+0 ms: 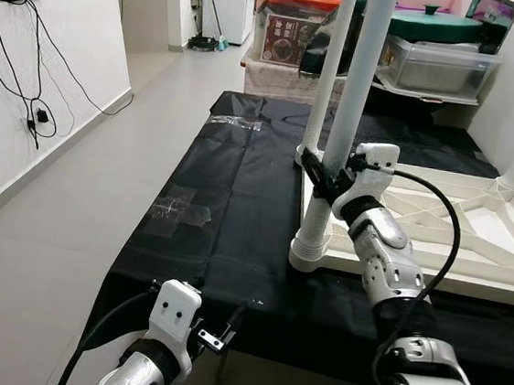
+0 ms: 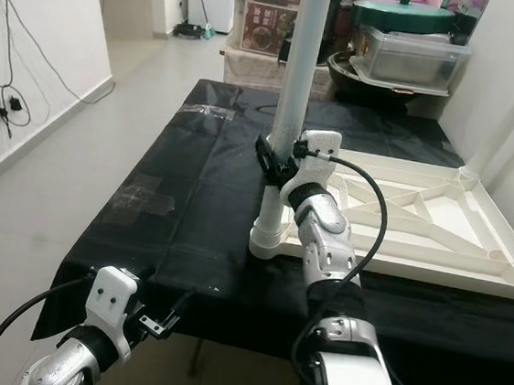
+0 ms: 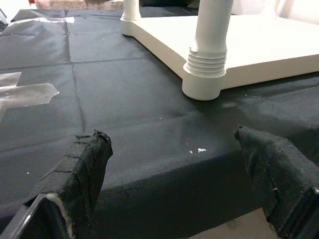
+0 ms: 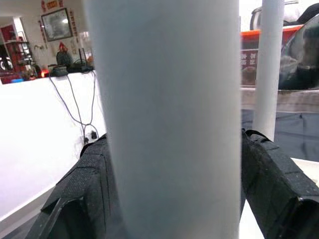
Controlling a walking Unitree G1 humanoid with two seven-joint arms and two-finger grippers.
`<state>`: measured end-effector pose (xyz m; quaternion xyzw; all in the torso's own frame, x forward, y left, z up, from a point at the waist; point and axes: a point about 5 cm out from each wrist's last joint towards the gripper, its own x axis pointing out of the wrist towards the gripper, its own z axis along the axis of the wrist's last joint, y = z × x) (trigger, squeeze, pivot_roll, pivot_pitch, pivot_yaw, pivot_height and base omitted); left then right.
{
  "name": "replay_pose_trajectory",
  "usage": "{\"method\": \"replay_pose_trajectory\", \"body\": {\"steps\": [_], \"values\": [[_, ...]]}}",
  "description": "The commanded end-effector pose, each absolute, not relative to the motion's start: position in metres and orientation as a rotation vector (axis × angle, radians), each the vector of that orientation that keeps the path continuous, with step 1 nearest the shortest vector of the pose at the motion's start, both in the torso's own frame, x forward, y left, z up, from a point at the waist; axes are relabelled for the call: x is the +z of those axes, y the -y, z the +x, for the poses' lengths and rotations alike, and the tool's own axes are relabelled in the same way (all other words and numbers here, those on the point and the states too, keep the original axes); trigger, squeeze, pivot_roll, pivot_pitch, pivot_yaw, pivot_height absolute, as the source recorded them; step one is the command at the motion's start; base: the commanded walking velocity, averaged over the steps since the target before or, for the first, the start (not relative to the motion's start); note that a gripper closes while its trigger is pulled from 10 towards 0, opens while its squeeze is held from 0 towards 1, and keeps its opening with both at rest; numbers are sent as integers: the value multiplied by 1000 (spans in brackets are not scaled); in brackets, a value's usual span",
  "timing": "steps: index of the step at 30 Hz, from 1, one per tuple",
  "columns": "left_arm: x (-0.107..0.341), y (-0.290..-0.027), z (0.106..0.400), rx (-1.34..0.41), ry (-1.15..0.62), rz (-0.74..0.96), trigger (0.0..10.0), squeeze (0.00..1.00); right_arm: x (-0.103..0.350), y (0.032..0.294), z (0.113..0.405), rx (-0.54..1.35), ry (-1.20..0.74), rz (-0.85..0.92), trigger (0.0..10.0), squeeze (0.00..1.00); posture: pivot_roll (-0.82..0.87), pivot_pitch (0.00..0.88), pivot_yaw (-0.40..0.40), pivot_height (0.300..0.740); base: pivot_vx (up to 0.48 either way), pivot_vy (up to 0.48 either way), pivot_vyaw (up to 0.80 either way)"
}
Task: Building children table
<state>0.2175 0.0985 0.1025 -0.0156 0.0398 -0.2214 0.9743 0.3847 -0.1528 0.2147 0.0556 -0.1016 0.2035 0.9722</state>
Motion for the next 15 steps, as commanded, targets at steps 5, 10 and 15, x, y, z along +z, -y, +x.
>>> {"method": "replay_pose_trajectory", "body": {"steps": [5, 10, 15], "values": [[102, -100, 219, -442, -79, -20, 10000, 0, 217, 148, 386, 632, 153, 69, 10000, 0, 105, 0, -41, 740, 0, 0, 0], [102, -100, 219, -440, -77, -20, 10000, 0, 217, 147, 387, 763, 103, 54, 10000, 0, 105, 0, -41, 740, 0, 0, 0], [102, -101, 219, -440, -75, -16, 10000, 0, 223, 144, 394, 865, 48, 31, 10000, 0, 109, 0, -38, 740, 0, 0, 0]]}}
